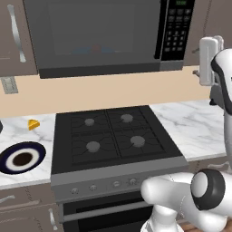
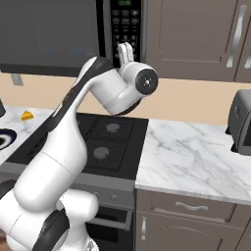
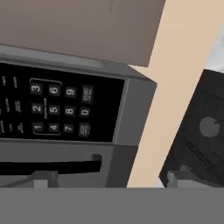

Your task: Pick the bell pepper from the counter and place it in the microwave. Then turn on the microwave.

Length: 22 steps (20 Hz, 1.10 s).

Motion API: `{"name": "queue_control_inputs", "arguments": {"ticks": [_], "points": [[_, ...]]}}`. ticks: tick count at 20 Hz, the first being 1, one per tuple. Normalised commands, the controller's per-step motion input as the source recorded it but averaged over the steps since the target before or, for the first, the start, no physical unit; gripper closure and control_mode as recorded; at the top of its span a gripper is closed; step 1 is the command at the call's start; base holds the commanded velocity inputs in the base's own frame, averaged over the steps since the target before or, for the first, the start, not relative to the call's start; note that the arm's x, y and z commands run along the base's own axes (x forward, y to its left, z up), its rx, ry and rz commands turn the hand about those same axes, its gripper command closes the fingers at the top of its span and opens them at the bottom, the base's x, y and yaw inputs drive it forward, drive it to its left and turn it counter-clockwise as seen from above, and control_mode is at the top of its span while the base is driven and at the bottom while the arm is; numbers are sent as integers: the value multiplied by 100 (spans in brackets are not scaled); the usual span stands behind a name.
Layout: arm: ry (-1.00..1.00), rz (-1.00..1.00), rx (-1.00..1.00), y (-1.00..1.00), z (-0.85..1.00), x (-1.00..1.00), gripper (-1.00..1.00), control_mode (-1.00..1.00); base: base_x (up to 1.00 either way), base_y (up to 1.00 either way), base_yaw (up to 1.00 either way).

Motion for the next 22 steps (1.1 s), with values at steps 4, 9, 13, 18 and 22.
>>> {"name": "queue_control_inputs", "arguments": {"ticks": [4, 9, 13, 18, 22], "points": [[0, 0, 11, 5, -7, 16, -100, -100, 0, 0, 0], [1, 0, 11, 2, -10, 18, -100, -100, 0, 0, 0], [2, 0, 11, 1, -6, 22, -100, -100, 0, 0, 0], [0, 0, 9, 2, -2, 27, -100, -100, 0, 0, 0], [0, 0, 8, 2, 0, 23, -100, -100, 0, 0, 0]]}}
